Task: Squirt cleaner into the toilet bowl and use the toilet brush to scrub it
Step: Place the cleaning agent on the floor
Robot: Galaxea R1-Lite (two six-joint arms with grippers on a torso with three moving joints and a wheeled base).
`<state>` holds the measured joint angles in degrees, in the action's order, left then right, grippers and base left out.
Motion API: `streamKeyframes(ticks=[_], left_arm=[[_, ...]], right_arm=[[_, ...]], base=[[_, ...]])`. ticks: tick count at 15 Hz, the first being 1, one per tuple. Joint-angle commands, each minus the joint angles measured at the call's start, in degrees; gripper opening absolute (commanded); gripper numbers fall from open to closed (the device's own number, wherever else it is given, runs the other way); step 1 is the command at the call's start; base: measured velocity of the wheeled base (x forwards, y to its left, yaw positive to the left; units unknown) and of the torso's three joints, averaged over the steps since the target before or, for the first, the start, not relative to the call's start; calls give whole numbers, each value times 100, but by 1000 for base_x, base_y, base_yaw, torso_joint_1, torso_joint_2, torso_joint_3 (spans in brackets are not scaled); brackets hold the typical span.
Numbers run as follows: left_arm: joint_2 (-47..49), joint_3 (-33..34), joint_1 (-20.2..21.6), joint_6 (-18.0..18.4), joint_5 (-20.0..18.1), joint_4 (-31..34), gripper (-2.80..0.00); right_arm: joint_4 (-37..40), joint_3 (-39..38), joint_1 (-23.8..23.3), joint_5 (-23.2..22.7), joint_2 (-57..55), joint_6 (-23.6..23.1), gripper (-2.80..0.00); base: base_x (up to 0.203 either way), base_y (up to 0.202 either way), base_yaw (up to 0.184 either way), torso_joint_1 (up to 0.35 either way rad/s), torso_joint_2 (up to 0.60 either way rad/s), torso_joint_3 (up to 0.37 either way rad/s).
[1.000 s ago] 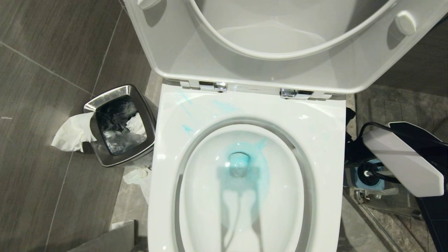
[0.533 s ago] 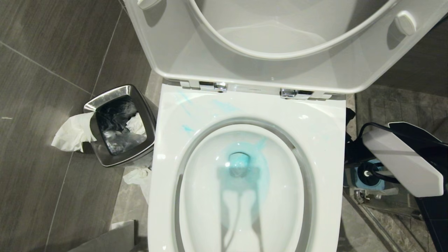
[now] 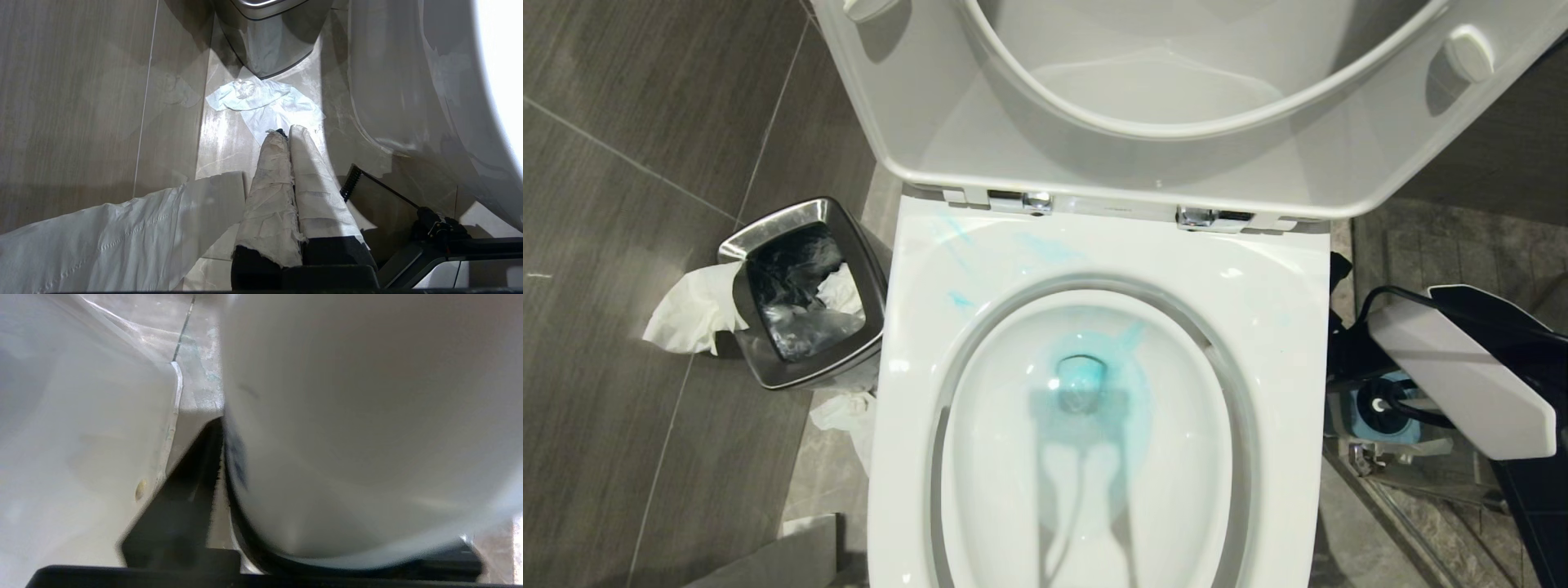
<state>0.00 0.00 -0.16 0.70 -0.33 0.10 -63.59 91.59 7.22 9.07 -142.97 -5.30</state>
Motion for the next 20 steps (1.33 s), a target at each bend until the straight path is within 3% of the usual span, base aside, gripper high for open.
streamKeyframes(ticks=[1,9,16,20], left_arm=[[3,0,-2,0,-2,-1,-280],[1,0,-1,9,-9,-1,-280],[3,0,-2,18,-11,-1,-280],[8,0,-2,18,-11,-1,-280]], right_arm=[[-40,-1,-1,7,-11,-6,0],[-190,-269,-1,1,31,-59,0],[-942,-1752,11,-276,468,-60,0],[-1256,-3129,16,-285,1018,-59,0]], base=[[0,0,0,0,0,0],[0,0,0,0,0,0],[0,0,0,0,0,0],[0,0,0,0,0,0]])
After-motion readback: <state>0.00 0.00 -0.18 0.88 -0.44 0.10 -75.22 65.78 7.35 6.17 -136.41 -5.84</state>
